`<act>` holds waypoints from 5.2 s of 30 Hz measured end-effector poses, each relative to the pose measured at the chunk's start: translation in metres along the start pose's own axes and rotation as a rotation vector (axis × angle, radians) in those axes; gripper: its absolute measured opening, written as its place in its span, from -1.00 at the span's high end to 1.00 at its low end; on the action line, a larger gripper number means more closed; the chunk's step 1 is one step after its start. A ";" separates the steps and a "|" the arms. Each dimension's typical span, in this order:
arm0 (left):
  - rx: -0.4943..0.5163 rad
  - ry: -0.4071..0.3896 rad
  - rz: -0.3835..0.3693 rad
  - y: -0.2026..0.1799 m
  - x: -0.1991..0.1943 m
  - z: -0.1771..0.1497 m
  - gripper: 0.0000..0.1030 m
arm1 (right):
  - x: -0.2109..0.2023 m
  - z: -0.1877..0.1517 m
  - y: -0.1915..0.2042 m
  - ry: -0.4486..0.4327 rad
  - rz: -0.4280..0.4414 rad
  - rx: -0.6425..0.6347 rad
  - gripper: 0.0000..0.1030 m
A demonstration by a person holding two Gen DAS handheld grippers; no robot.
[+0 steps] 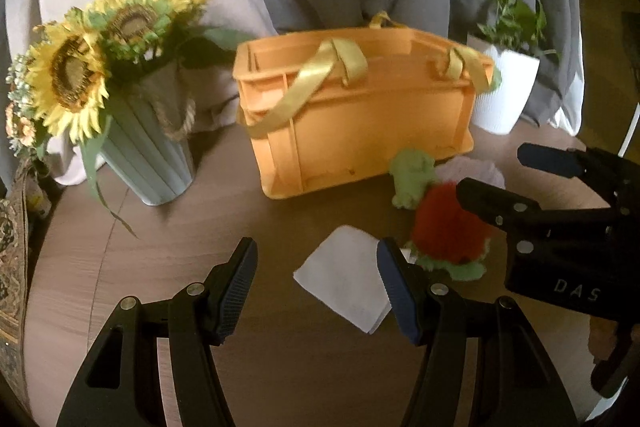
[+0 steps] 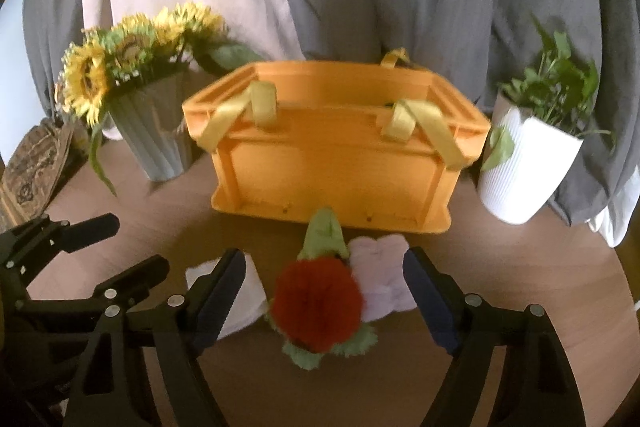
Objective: Organize soft objects
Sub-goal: 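Grasp the white cloth with the left tool while the right tool grasps the red pompom, then lift the white cloth and red pompom over the orange crate with both tools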
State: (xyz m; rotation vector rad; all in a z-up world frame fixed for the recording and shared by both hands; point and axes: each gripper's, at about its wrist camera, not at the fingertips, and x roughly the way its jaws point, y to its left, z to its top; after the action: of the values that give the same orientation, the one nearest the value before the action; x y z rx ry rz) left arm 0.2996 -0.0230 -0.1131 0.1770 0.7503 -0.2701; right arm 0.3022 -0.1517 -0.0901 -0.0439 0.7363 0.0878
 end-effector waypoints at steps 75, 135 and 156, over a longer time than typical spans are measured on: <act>-0.142 -0.036 -0.061 -0.007 -0.023 0.020 0.83 | -0.009 0.006 0.000 -0.003 0.094 -0.012 0.24; -0.088 -0.366 0.013 0.013 -0.018 0.171 0.83 | -0.005 0.159 -0.039 -0.317 0.064 0.029 0.24; -0.116 -0.187 -0.023 0.027 0.071 0.168 0.83 | 0.085 0.164 -0.038 -0.127 0.069 0.009 0.23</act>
State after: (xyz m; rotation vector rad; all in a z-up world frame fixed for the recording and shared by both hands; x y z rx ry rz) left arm 0.4656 -0.0529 -0.0399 0.0322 0.5808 -0.2607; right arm 0.4786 -0.1726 -0.0258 -0.0046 0.6109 0.1520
